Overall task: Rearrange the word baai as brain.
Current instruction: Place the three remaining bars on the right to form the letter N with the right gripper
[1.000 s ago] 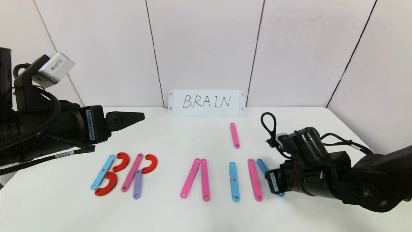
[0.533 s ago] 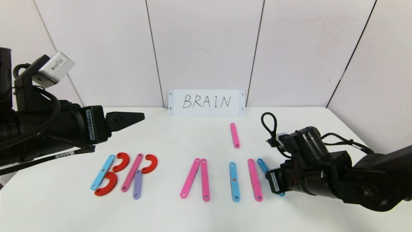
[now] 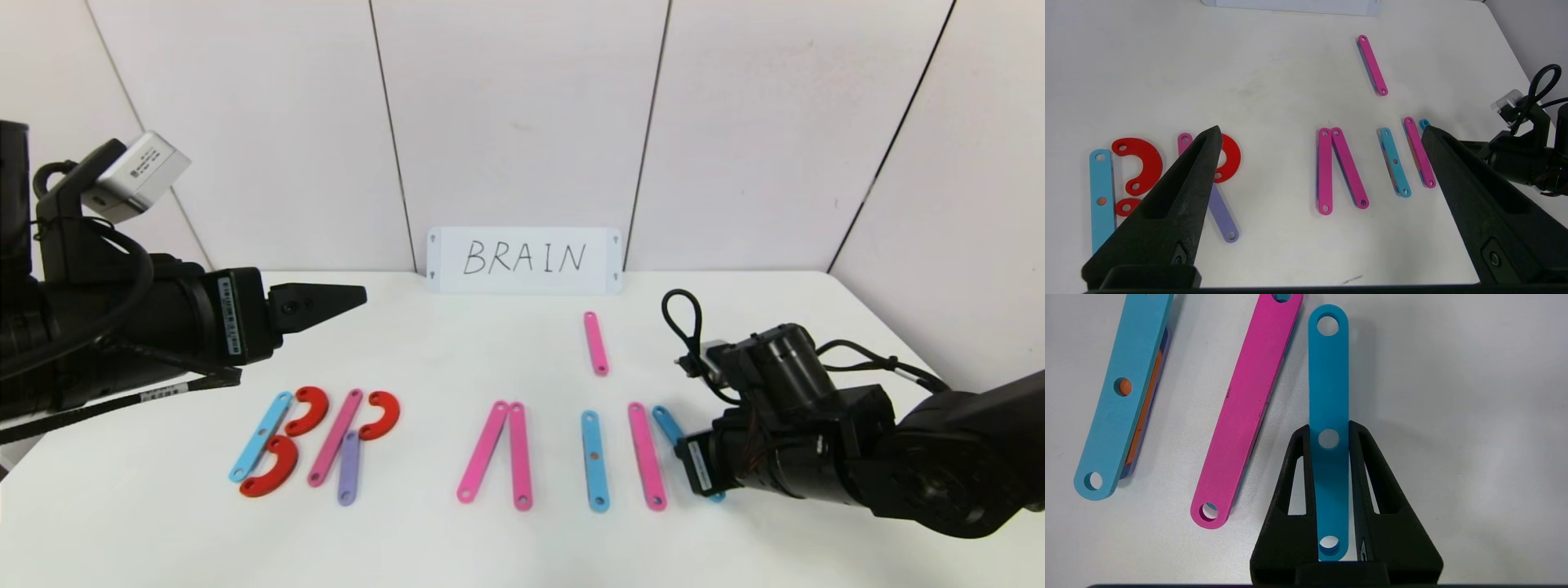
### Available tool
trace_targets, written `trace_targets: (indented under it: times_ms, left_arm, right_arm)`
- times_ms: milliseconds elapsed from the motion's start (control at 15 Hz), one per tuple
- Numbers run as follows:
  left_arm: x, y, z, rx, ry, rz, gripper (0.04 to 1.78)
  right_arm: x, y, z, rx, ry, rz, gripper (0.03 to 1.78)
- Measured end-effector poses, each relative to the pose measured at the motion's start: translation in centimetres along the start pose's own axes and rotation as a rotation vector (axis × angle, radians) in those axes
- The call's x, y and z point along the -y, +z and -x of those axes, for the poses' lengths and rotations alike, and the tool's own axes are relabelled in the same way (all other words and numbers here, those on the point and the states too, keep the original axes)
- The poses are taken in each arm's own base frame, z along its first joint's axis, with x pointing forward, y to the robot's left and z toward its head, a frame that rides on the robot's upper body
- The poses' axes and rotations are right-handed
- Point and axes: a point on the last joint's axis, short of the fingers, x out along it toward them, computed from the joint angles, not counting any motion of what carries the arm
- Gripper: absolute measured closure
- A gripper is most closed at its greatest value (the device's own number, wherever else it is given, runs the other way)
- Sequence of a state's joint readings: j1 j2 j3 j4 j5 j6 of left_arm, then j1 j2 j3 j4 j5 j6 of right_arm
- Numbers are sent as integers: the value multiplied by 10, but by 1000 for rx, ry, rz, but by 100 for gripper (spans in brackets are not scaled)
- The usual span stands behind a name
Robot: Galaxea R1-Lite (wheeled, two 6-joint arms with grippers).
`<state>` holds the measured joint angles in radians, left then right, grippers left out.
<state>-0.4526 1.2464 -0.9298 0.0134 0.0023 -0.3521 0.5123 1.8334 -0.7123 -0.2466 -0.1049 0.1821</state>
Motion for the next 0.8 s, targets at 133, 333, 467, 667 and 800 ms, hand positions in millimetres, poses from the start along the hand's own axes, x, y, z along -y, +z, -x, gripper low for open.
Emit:
trace_targets:
  times_ms: [133,333,467,667,800]
  left_arm:
    - [0,0,0,0,1,0,12]
    - [0,0,0,-1,1,0,12]
    - [0,0,0,-1,1,0,12]
    - [0,0,0,-2,1,0,12]
    - [0,0,0,-1,1,0,12]
  right_arm:
    - [3,-1,0,-4,7,18,154]
    - [9,-3,2,-8,35,67,154]
    - [14,-3,4,-6,72,116,154]
    - [19,-2,5,-1,77,137,154]
    - [19,-1,5,4,71,137,154]
